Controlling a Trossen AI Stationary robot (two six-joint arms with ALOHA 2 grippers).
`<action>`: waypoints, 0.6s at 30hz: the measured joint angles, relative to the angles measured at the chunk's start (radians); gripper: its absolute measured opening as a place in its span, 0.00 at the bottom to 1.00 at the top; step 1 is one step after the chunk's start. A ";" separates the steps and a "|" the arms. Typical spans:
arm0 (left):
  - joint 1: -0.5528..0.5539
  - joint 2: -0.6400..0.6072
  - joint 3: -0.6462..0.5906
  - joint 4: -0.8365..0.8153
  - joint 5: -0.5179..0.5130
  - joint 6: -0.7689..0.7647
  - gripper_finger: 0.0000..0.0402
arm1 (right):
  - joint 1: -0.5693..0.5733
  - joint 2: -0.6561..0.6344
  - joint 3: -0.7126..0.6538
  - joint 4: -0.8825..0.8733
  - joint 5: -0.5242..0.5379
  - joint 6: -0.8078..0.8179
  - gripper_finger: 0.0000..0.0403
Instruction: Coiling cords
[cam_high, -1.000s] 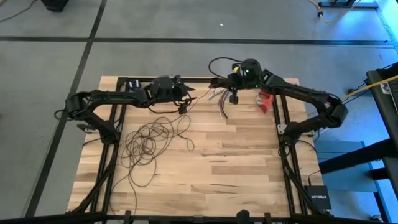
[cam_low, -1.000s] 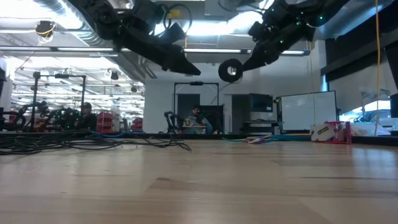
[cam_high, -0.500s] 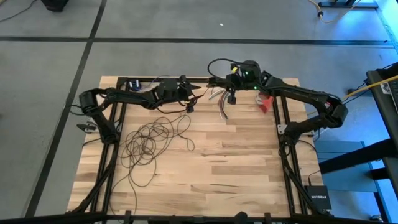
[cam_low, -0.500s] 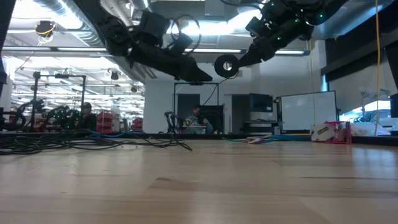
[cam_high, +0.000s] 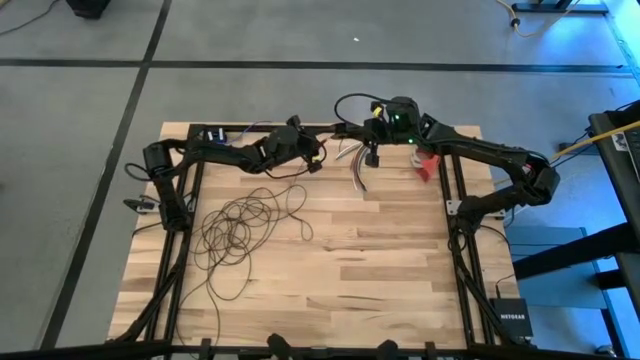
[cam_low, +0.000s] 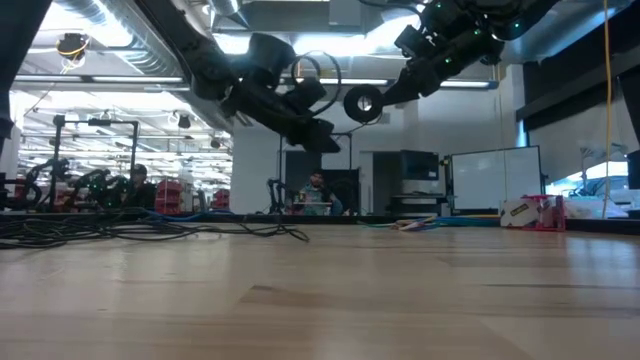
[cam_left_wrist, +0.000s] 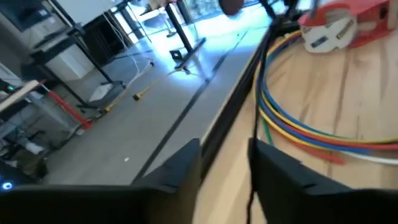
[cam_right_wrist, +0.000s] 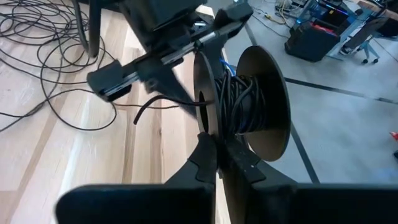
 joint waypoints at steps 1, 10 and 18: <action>0.000 -0.006 0.000 -0.009 -0.002 0.000 0.24 | 0.000 0.000 0.000 0.000 0.000 0.000 0.02; -0.034 -0.122 0.000 -0.167 -0.002 0.082 0.02 | 0.000 0.000 0.000 -0.065 0.012 -0.021 0.02; -0.121 -0.260 0.000 -0.263 0.001 0.231 0.01 | 0.001 0.011 0.001 -0.098 -0.032 -0.026 0.02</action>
